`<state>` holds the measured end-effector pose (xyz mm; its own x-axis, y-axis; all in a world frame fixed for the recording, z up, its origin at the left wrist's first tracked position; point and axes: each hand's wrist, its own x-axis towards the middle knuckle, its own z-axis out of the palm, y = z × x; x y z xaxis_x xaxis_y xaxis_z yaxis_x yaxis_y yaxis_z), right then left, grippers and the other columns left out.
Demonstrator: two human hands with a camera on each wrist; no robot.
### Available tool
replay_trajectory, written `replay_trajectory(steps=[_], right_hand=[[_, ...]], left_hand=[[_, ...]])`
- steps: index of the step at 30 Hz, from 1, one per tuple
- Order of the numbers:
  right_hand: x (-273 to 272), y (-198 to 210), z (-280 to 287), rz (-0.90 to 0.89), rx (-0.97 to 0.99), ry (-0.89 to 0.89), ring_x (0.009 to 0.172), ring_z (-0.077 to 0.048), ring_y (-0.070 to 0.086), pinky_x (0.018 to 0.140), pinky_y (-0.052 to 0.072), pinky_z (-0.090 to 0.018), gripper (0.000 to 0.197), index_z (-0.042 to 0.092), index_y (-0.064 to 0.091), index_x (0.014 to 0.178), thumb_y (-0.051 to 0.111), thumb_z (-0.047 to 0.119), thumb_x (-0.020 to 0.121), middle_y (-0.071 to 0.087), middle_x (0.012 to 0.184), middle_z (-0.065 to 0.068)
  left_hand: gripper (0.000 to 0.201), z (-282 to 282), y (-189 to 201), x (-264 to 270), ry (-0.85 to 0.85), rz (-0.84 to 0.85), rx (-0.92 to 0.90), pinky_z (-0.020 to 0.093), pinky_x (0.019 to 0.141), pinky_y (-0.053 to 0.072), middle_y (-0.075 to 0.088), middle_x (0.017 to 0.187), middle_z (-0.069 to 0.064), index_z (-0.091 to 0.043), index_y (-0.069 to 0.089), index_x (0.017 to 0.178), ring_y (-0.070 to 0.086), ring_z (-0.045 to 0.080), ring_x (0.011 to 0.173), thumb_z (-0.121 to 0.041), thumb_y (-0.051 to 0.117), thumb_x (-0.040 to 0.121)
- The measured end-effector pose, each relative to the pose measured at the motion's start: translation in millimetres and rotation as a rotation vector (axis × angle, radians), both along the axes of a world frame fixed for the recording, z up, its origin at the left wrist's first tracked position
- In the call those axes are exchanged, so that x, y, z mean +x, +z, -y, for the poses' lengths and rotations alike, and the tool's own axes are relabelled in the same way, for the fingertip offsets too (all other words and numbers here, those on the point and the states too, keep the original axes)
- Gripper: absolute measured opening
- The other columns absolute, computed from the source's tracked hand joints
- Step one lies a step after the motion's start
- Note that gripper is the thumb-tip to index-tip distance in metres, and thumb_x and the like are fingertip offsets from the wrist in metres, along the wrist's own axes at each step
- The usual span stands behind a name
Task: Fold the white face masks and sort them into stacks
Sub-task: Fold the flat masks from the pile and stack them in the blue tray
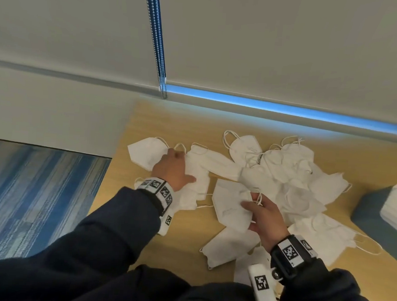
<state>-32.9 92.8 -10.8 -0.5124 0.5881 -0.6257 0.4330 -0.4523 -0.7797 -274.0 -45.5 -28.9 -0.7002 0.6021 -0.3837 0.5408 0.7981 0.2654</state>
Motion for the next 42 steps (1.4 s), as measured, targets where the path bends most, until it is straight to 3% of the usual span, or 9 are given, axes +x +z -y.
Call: replay_trajectory(steps=[6, 10, 16, 19, 23, 28, 34, 38, 42], right_hand=[[1, 7, -4, -0.049, 0.019, -0.053, 0.093, -0.03, 0.072, 0.082, 0.058, -0.046, 0.018, 0.005, 0.069, 0.108, 0.066, 0.003, 0.09, 0.076, 0.103, -0.016], [9, 12, -7, -0.11, 0.014, -0.099, 0.09, -0.027, 0.07, 0.079, 0.057, -0.042, 0.014, 0.011, 0.07, 0.1, 0.066, 0.003, 0.091, 0.074, 0.096, -0.012], [15, 18, -13, -0.158, -0.009, -0.126, 0.093, -0.027, 0.068, 0.078, 0.053, -0.04, 0.018, 0.02, 0.069, 0.086, 0.065, 0.003, 0.091, 0.074, 0.099, -0.009], [14, 18, -12, -0.15, -0.026, -0.134, 0.095, -0.027, 0.069, 0.079, 0.055, -0.041, 0.017, 0.018, 0.069, 0.088, 0.065, 0.002, 0.091, 0.074, 0.1, -0.012], [9, 17, -6, -0.126, -0.091, -0.14, 0.102, -0.032, 0.071, 0.085, 0.059, -0.047, 0.023, 0.007, 0.07, 0.113, 0.063, 0.002, 0.092, 0.076, 0.111, -0.014], [7, 20, 0, -0.165, -0.206, -0.134, 0.095, -0.032, 0.073, 0.073, 0.063, -0.044, 0.028, 0.004, 0.066, 0.114, 0.055, -0.007, 0.091, 0.074, 0.113, -0.018], [-2, 26, 11, -0.259, -0.375, -0.111, 0.095, -0.034, 0.075, 0.079, 0.062, -0.051, 0.029, 0.002, 0.063, 0.113, 0.051, -0.012, 0.091, 0.076, 0.106, -0.016], [-8, 35, 19, -0.331, -0.388, -0.081, 0.118, -0.04, 0.065, 0.097, 0.052, -0.061, 0.031, 0.006, 0.064, 0.127, 0.05, 0.007, 0.099, 0.069, 0.126, -0.019], [-4, 41, 19, -0.356, -0.364, -0.072, 0.111, -0.034, 0.068, 0.091, 0.057, -0.054, 0.038, 0.006, 0.065, 0.128, 0.054, 0.005, 0.091, 0.068, 0.128, -0.019]], left_hand=[[0.094, -23, -6, 2, 0.088, 0.207, 0.03, 0.039, 0.092, 0.048, 0.056, 0.142, 0.011, -0.013, 0.032, 0.152, 0.056, 0.032, 0.128, -0.032, 0.085, 0.077], [0.059, 1, 24, -2, 0.208, 0.236, 0.39, 0.031, 0.087, 0.046, 0.067, 0.128, 0.001, -0.022, 0.057, 0.135, 0.062, 0.025, 0.115, -0.032, 0.081, 0.082], [0.036, 58, 73, 11, 0.416, 0.395, 0.772, 0.041, 0.079, 0.06, 0.075, 0.106, -0.003, -0.023, 0.067, 0.118, 0.072, 0.016, 0.096, -0.023, 0.081, 0.085], [0.02, 75, 61, 26, 0.454, 0.56, 0.682, 0.048, 0.08, 0.062, 0.076, 0.107, 0.001, -0.024, 0.069, 0.115, 0.073, 0.024, 0.101, -0.021, 0.069, 0.095], [0.029, 95, 43, 31, 0.172, 0.238, 0.168, 0.04, 0.095, 0.053, 0.07, 0.128, 0.003, -0.029, 0.071, 0.127, 0.065, 0.027, 0.115, -0.034, 0.056, 0.102], [0.026, 108, 90, 28, 0.081, 0.252, 0.369, 0.033, 0.065, 0.045, 0.066, 0.065, -0.013, -0.037, 0.076, 0.068, 0.063, 0.011, 0.067, -0.038, 0.07, 0.093], [0.014, 74, 146, 70, -0.057, -0.225, 1.057, 0.023, 0.071, 0.051, 0.071, 0.094, -0.006, -0.022, 0.082, 0.102, 0.066, 0.01, 0.08, -0.019, 0.079, 0.089], [0.028, 49, 110, 94, -0.238, -0.028, 0.948, 0.031, 0.106, 0.04, 0.055, 0.136, -0.004, -0.032, 0.081, 0.098, 0.05, 0.02, 0.13, -0.007, 0.075, 0.089], [0.046, 48, 80, 84, -0.037, 0.3, 0.776, 0.031, 0.087, 0.055, 0.074, 0.105, -0.013, -0.036, 0.079, 0.094, 0.069, 0.003, 0.093, 0.006, 0.06, 0.09]])
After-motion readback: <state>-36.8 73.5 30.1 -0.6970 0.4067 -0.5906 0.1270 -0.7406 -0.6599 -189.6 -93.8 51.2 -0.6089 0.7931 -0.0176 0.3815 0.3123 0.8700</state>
